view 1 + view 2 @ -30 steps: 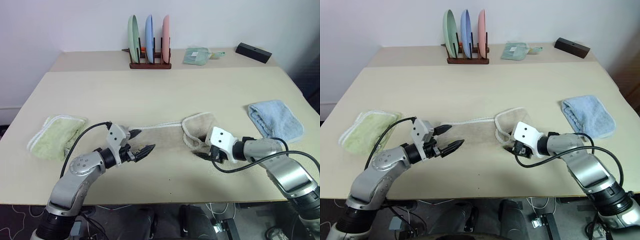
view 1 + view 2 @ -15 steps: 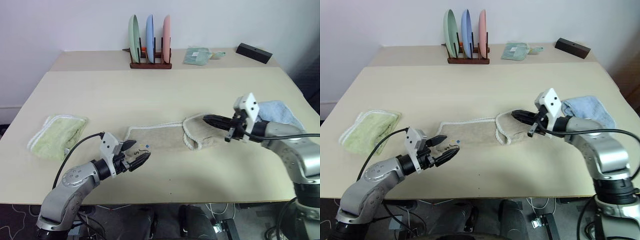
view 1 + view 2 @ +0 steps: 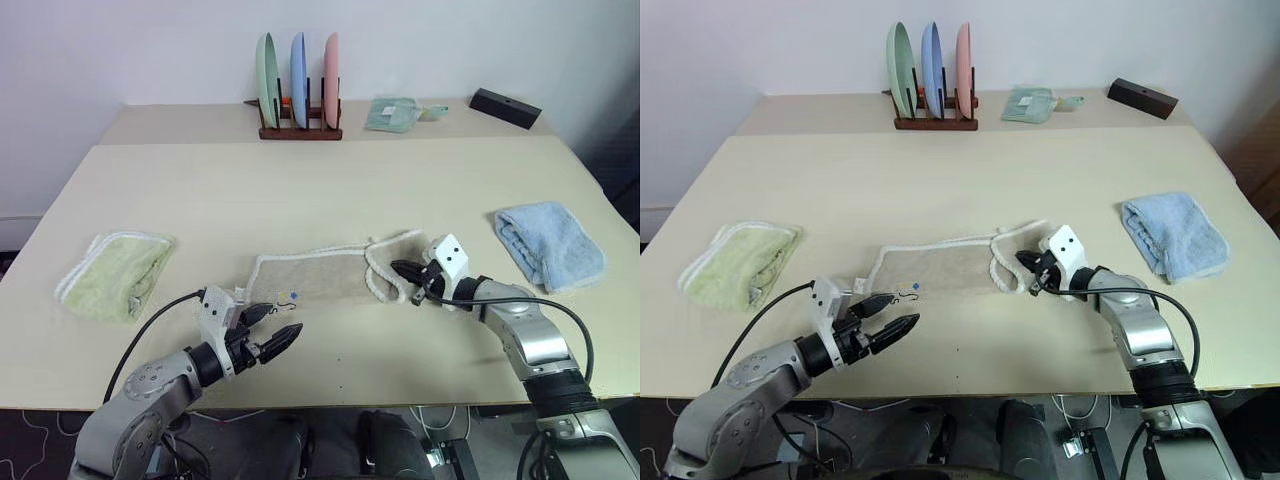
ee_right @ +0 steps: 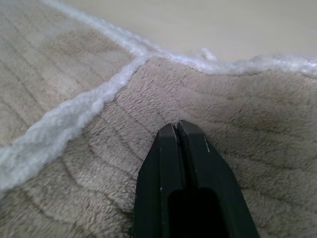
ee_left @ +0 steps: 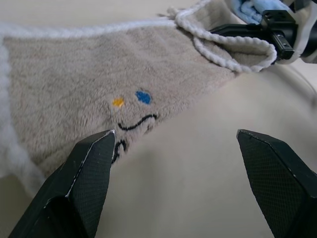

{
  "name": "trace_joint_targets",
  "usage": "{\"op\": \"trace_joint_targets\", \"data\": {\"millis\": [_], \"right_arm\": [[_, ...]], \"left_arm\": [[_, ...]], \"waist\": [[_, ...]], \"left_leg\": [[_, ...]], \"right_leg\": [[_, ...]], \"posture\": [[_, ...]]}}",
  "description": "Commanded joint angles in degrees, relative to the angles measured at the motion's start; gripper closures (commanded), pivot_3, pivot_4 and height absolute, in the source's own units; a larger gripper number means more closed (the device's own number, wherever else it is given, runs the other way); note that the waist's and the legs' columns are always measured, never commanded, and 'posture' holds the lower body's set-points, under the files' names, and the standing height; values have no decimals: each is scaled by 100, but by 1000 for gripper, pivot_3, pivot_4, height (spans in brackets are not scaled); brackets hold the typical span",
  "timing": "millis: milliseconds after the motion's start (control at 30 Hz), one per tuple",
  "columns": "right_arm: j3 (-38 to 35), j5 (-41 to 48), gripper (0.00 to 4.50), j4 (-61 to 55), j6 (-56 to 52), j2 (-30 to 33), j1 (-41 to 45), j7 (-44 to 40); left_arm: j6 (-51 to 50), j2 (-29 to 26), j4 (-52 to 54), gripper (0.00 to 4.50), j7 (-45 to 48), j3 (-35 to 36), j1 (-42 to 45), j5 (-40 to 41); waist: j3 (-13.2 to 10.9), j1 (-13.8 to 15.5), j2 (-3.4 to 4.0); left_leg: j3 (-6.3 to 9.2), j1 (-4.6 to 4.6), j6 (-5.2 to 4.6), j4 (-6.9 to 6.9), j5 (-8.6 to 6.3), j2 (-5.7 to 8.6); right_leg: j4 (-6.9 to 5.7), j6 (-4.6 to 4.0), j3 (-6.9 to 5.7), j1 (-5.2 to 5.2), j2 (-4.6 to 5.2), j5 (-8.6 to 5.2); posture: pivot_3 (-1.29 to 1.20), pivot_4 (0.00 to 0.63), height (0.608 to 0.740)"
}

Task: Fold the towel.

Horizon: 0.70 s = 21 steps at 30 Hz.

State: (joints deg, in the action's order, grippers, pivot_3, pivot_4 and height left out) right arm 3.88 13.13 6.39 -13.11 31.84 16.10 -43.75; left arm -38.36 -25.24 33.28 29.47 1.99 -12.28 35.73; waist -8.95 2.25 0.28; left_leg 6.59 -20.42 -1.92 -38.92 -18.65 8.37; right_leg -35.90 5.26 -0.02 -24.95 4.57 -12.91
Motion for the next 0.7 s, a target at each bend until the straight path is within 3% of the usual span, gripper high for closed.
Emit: {"op": "trace_joint_targets", "data": {"millis": [33, 100, 133, 233, 500, 700], "right_arm": [[-350, 314, 4224, -291, -156, 0, 168, -66], [-548, 555, 3704, -596, -235, 83, 351, -163], [-604, 622, 3192, -713, -271, 112, 410, -199], [-690, 682, 1799, -1094, -325, 225, 694, -248], [-518, 564, 1799, -1172, -169, 179, 771, -372], [-362, 380, 1799, -1050, 92, 124, 691, -418]], "left_arm": [[-227, 265, 431, 468, -431, 239, -336, 415], [-435, 449, 561, 468, -629, 491, -550, 915], [-518, 498, 624, 0, -688, 586, -628, 1122], [-900, 768, 619, 0, -1301, 866, -862, 1748], [-1265, 1616, -237, 0, -3254, 1305, -127, 3268], [-1207, 1735, -981, 0, -4224, 1479, 762, 3935]], "waist": [[0, -1, 0], [-5, 1, 5], [-7, -3, 7], [-7, -2, 7], [-3, 24, 6], [-2, 13, 6]], "left_leg": [[0, -1, 0, 0, -1, 0], [1, -5, 0, 0, -1, -1], [0, -7, 0, 0, -1, -1], [0, -8, 1, 0, -1, -3], [1, -1, 1, -5, -2, -2], [0, 4, 6, -6, 1, -2]], "right_leg": [[1, 0, 0, -1, 0, 0], [1, 0, 1, -4, -1, 0], [0, 0, 1, -8, -1, 0], [-2, 0, 2, -10, -2, 0], [0, 3, 0, 1, -1, -1], [-8, 3, 1, 1, -1, -1]], "posture": [[0, 150, 740], [0, 150, 740], [0, 150, 740], [0, 150, 740], [0, 150, 740], [0, 150, 740]]}}
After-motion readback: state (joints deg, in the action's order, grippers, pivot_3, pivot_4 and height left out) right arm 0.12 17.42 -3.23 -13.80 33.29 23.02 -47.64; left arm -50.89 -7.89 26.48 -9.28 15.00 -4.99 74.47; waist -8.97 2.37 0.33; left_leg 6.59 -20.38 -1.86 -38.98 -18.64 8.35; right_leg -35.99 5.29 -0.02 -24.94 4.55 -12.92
